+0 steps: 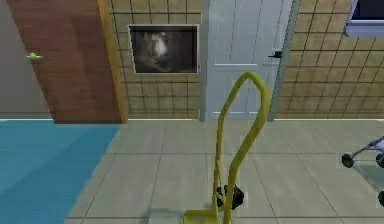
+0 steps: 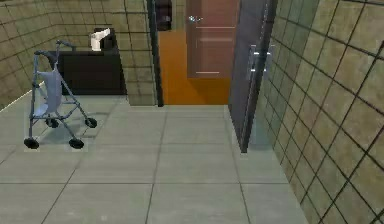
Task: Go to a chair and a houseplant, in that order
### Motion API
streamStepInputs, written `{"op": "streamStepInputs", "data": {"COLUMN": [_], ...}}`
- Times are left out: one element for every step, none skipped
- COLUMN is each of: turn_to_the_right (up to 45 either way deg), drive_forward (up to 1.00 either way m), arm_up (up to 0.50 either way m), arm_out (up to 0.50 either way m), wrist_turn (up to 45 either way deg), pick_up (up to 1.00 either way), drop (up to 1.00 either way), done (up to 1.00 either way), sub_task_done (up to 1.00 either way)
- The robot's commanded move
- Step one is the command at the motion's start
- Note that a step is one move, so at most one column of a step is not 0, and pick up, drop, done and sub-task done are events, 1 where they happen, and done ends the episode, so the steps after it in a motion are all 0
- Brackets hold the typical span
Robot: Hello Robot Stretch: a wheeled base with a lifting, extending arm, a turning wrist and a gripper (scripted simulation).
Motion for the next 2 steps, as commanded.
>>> {"op": "streamStepInputs", "data": {"turn_to_the_right": [45.0,42.0], "drive_forward": [0.0,0.0], "arm_up": [0.0,0.0], "arm_out": [0.0,0.0], "wrist_turn": [0.0,0.0], "pick_up": [0.0,0.0], "drop": [0.0,0.0], "done": [0.0,0.0], "sub_task_done": [0.0,0.0]}}
